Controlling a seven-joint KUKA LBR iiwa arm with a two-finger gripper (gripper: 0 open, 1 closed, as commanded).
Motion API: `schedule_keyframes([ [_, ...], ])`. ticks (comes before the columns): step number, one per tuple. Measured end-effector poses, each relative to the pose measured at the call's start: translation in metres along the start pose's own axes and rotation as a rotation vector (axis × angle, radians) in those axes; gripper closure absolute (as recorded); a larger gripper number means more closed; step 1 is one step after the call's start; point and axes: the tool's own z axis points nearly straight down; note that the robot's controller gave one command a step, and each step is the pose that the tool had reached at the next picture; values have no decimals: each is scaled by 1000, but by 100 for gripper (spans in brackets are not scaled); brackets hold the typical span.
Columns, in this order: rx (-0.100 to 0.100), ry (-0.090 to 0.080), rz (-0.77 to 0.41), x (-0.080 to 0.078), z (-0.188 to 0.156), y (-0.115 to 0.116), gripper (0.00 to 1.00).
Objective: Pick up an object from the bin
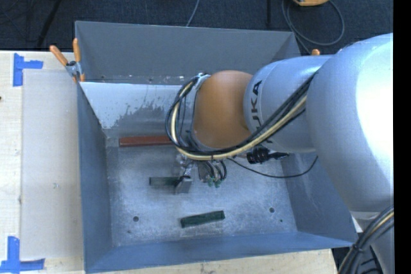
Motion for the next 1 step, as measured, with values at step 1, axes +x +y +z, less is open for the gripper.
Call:
schedule_keyframes([
  [1,-2,-9,-42,11,-158,9,100],
])
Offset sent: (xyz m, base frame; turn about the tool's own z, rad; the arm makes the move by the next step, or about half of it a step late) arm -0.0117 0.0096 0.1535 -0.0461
